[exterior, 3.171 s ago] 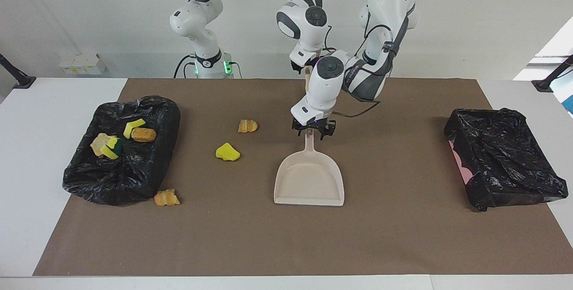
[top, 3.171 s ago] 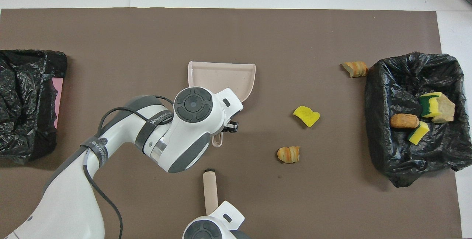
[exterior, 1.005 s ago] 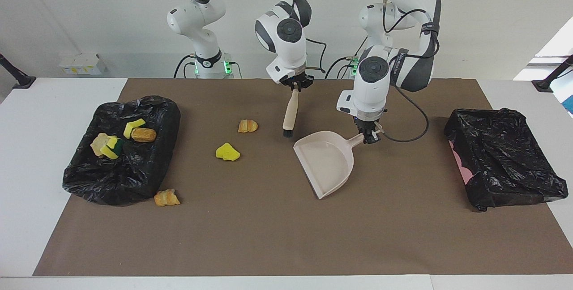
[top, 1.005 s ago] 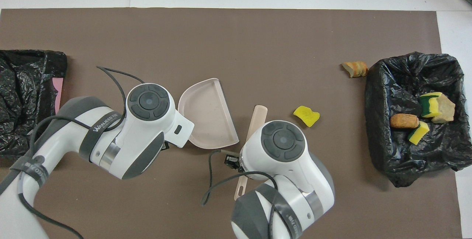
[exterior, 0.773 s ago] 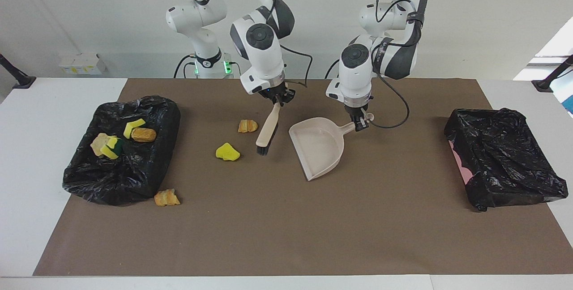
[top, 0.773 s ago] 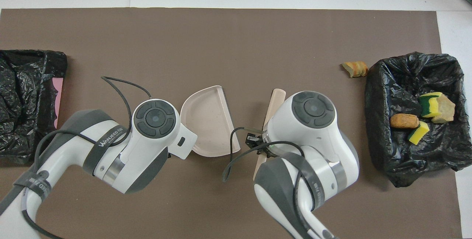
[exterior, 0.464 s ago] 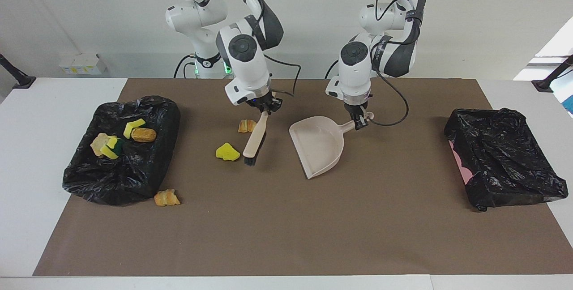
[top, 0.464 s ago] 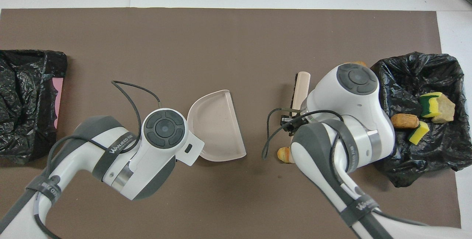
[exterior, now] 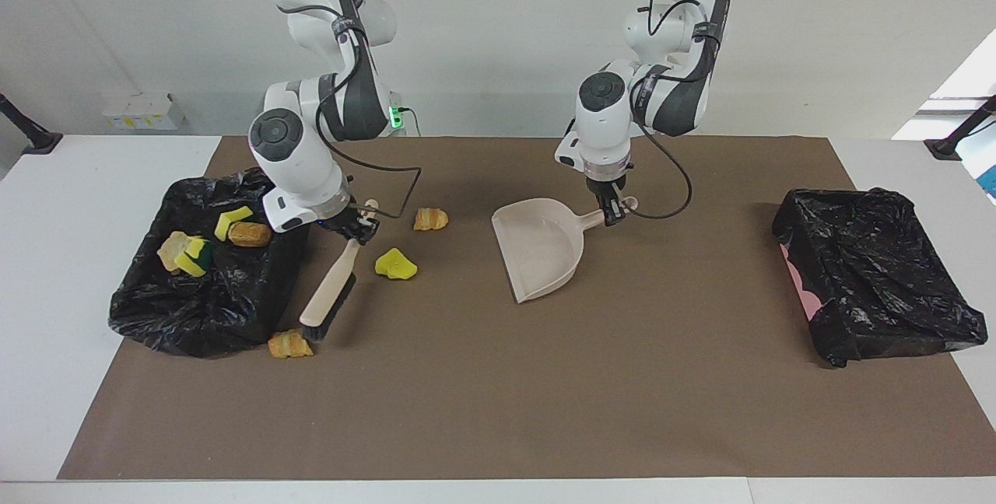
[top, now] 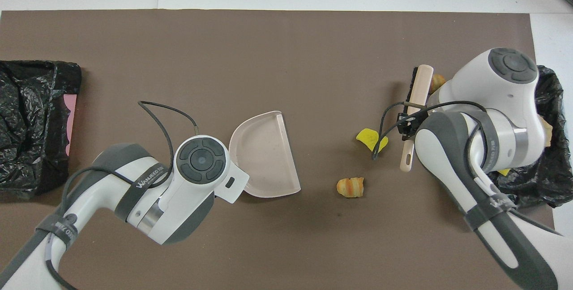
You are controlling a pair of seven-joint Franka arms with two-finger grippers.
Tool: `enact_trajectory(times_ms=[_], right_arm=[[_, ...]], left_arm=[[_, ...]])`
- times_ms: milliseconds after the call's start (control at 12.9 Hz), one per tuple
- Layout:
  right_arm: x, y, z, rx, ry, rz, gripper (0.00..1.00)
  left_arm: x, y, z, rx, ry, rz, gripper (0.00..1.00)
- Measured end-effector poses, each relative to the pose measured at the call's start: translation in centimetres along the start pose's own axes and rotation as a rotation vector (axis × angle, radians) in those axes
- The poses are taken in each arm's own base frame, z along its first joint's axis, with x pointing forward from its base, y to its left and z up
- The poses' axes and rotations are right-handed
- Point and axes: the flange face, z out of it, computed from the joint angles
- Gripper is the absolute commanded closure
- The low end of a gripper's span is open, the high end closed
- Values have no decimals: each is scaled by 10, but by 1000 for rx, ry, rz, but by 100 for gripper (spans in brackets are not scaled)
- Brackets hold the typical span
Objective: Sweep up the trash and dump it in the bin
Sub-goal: 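Sweep the remaining sponge and bread into the dustpan with the right gripper's brush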
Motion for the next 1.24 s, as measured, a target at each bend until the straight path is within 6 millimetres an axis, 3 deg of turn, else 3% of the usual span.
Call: enact_trajectory(times_ms=[232,541,696,851,1237], right_arm=[[12,18,6,-46,9,10,100],[34,54,32,-74,-20,63,100],[42,60,46,-78,-23,71,100],[40,48,54,-95,-25,41,100],[7,-17,57,-145,-64,-216,100]], left_arm=[[0,0,1,-1,1,-1,100],[-1,0,3,-4,2,-4,100],[-1,0,4,-5,2,-4,100],[-2,0,4,-5,2,-5,100],[-2,0,4,-6,2,-6,100]])
